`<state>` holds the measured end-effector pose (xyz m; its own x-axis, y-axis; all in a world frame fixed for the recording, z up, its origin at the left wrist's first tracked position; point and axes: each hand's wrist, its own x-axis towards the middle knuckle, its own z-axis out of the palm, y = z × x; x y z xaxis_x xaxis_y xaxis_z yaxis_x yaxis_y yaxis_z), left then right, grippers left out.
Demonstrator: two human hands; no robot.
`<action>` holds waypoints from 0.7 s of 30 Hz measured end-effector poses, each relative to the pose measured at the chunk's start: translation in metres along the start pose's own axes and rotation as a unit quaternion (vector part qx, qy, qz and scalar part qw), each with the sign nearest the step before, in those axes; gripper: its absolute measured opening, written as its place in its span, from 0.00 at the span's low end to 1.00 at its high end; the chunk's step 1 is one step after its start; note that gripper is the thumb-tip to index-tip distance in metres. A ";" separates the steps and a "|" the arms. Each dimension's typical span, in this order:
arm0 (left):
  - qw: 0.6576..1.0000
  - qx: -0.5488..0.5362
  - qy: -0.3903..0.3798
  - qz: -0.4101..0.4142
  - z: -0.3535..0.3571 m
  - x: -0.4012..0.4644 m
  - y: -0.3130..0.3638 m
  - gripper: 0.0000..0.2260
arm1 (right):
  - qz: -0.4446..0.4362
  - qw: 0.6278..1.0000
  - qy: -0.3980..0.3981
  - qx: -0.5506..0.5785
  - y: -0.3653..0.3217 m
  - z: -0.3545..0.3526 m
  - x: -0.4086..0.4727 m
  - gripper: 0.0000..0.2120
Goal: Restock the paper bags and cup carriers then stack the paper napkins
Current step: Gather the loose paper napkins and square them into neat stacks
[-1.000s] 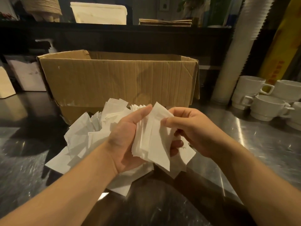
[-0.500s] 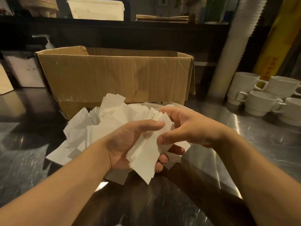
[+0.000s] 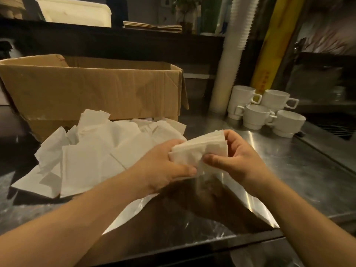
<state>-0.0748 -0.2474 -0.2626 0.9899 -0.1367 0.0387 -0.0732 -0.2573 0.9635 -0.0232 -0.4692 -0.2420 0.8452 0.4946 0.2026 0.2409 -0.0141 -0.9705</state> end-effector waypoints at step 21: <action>0.981 0.149 0.080 0.096 0.039 0.023 -0.011 0.33 | 0.008 0.985 -0.005 -0.173 0.032 -0.041 -0.025 0.52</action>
<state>-0.0558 -0.2848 -0.2829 0.9593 -0.0646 0.2747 -0.2681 -0.5131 0.8154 -0.0175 -0.5173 -0.2725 0.8454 0.5010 0.1850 0.3778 -0.3164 -0.8701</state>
